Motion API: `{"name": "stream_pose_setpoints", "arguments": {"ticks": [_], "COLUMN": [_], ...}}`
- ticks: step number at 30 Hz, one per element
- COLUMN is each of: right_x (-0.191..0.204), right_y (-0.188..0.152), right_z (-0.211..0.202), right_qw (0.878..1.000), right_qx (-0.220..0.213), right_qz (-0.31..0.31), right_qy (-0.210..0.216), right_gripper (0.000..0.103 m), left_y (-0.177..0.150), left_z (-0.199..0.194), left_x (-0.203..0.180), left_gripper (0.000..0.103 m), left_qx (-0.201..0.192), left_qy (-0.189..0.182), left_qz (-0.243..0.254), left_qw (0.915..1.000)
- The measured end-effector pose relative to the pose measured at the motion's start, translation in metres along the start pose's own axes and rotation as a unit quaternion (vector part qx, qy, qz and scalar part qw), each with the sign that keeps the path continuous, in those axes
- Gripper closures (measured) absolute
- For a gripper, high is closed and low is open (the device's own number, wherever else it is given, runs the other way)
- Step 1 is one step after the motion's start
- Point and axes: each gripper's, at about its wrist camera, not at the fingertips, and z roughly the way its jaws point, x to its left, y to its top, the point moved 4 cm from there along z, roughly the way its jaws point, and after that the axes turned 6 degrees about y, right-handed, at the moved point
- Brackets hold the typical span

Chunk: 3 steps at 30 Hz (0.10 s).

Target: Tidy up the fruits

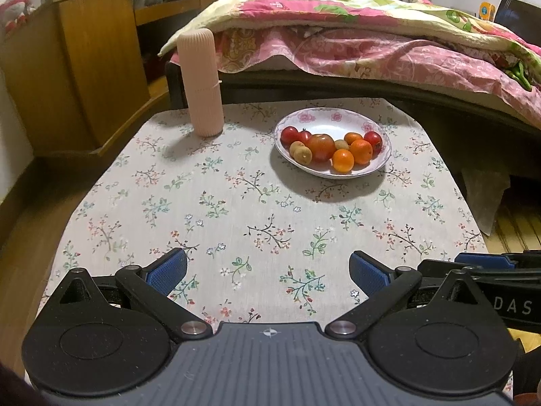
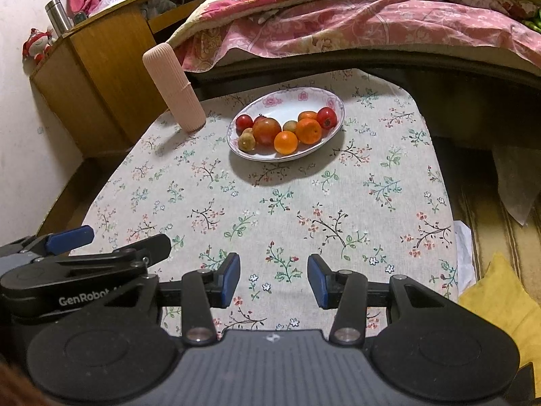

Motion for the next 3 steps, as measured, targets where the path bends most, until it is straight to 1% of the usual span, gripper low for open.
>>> {"name": "stream_pose_setpoints", "arguments": {"ticks": [3], "right_x": [0.0009], "right_y": [0.0003], "right_z": [0.0009], "right_qw": [1.0], "right_qx": [0.002], "right_qz": [0.0], "right_qy": [0.001], "right_gripper": [0.059], "left_y": [-0.0003], "left_z": [0.0015], "left_x": [0.0002], "left_gripper": [0.0], "left_qx": [0.002], "left_qy": [0.003], "left_qz": [0.0], "left_qw": [1.0]}}
